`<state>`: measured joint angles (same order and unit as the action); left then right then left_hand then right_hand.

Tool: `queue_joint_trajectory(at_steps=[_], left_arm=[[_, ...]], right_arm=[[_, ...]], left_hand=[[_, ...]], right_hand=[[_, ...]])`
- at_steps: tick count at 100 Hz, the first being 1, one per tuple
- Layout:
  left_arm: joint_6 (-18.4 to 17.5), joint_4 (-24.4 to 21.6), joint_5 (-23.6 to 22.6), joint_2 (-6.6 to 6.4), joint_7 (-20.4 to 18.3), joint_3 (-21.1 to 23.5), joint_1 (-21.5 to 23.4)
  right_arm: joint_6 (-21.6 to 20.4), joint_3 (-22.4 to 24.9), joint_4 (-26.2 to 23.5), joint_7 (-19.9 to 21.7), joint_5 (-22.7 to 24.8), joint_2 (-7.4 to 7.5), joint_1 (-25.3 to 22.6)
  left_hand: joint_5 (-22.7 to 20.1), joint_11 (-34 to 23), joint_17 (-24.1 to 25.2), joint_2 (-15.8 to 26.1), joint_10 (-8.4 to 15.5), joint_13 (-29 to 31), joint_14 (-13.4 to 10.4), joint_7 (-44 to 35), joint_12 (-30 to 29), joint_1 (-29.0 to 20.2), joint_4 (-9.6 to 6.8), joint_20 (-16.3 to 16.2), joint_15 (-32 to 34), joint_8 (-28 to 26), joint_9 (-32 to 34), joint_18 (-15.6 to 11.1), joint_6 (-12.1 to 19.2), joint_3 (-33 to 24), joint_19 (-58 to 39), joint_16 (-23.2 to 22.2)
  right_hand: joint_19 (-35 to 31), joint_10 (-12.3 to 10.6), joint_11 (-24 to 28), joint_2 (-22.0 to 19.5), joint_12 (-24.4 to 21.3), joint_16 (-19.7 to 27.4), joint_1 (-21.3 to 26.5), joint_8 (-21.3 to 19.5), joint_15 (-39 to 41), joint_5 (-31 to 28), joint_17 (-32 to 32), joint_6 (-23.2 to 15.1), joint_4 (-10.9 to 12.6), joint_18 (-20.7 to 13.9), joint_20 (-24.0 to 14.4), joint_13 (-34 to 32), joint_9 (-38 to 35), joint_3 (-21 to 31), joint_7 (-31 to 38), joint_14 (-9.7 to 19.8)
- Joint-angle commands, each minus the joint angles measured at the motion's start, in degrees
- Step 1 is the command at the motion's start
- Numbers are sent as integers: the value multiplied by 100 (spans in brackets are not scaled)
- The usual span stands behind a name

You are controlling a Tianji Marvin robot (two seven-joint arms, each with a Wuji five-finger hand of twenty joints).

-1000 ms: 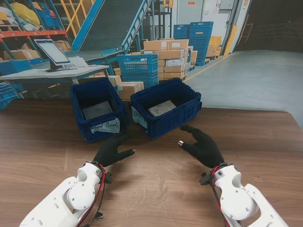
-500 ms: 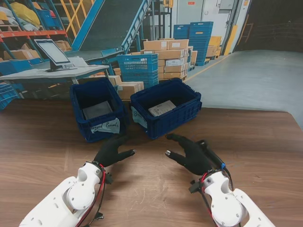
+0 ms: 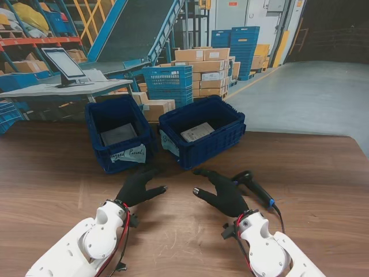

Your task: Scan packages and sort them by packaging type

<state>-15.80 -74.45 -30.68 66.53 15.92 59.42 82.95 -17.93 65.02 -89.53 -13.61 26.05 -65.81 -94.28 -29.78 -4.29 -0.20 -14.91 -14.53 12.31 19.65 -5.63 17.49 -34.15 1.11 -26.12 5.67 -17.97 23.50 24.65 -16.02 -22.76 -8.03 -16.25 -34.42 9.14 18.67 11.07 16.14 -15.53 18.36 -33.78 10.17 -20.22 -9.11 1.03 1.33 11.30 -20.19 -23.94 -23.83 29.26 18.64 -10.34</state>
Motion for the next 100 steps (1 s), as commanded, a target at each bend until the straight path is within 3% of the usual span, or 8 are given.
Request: queue_joint_trajectory(at_steps=[1,65,100], left_arm=[[-11,-14,21,18,-109,-22,26],[-47,-41,13,34,-20,19,69],[-16,-123,-4,25,-31,63,121]], right_arm=[[-23,-22,8,68,-22,-65,-14],[-40,-46,71,188,-178,-60,-7],[115,99,-175,180,-166,-59,-108]], left_hand=[[-43,125,66,197,44,-116,-119,-58,-52,-168,-142,63,-165,63,67,-141,183,251,203,58],[-60,124,68,206,40,-111,-127,-60,-50,-194,-155,69,-162,59,71,-140,168,282,201,56],[-50,125,69,209,39,-112,-122,-57,-51,-200,-158,73,-164,60,71,-144,178,283,202,58]], right_hand=[[84,-142,-54,28,11,88,109,19,-26,-151,11,-91,-136,-121,39,-18,-30,-66,12,138],[104,-144,-56,16,14,82,135,35,-29,-144,17,-66,-134,-115,28,-10,-8,-95,9,142],[125,-132,-66,3,11,82,152,39,-39,-145,29,-67,-135,-120,20,9,-2,-116,6,121]])
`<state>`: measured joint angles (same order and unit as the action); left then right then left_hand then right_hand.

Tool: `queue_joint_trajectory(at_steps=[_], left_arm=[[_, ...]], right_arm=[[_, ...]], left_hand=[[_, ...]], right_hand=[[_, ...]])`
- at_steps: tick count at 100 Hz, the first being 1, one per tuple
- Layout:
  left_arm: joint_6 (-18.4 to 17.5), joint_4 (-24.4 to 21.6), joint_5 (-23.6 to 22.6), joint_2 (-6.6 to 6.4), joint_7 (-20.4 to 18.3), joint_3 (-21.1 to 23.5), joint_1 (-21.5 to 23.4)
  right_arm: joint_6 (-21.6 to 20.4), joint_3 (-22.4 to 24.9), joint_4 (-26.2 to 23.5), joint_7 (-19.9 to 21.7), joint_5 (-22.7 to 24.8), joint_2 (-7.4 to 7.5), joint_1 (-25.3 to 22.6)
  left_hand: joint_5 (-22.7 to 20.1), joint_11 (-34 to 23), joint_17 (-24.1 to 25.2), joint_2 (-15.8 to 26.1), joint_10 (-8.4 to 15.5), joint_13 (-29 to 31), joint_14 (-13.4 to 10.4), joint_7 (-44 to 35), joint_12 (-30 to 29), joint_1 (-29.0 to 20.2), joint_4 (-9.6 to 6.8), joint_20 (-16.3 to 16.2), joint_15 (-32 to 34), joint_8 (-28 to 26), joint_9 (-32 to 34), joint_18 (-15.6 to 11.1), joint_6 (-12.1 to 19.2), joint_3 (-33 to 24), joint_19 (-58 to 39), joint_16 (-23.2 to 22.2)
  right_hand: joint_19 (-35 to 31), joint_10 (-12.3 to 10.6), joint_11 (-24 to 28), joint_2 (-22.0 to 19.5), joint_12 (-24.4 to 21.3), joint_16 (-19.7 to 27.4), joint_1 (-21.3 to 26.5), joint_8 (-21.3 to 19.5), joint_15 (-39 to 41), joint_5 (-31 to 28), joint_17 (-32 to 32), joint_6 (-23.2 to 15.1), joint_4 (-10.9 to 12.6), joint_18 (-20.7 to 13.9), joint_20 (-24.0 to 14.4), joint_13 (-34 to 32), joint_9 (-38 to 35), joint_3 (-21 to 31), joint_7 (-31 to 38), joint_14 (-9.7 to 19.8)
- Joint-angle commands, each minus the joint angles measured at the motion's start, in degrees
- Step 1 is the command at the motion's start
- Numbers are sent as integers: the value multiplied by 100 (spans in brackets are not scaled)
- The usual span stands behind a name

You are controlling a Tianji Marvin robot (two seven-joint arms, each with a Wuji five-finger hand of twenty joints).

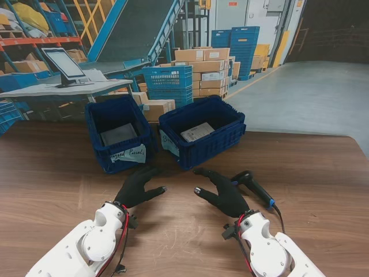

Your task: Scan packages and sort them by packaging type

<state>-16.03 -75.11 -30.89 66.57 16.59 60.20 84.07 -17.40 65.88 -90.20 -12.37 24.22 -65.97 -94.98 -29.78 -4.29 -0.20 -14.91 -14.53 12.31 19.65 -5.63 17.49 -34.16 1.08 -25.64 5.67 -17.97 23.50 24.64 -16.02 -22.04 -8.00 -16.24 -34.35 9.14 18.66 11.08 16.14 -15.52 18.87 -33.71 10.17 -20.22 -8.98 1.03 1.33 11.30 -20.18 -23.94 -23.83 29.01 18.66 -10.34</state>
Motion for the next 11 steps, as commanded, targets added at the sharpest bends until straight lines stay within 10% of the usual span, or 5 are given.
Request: queue_joint_trajectory(at_steps=[1,11], left_arm=[[7,-58,18,23,-96,-15,8],[-9,-62,23,26,-84,-14,9]], right_arm=[[68,16,-112,55,12,-43,-39],[105,30,-131,77,-34,-45,-39]], left_hand=[[-51,126,69,207,39,-113,-123,-57,-51,-199,-155,25,-164,60,69,-142,171,211,199,57],[-57,123,66,211,36,-108,-122,-59,-50,-197,-153,25,-163,59,77,-141,177,217,197,56]], right_hand=[[119,-132,-67,-4,11,83,102,32,-42,-144,19,-63,-135,-120,19,16,0,-90,3,125],[122,-127,-68,-5,11,81,114,32,-42,-146,17,-67,-135,-126,15,15,-2,-94,3,129]])
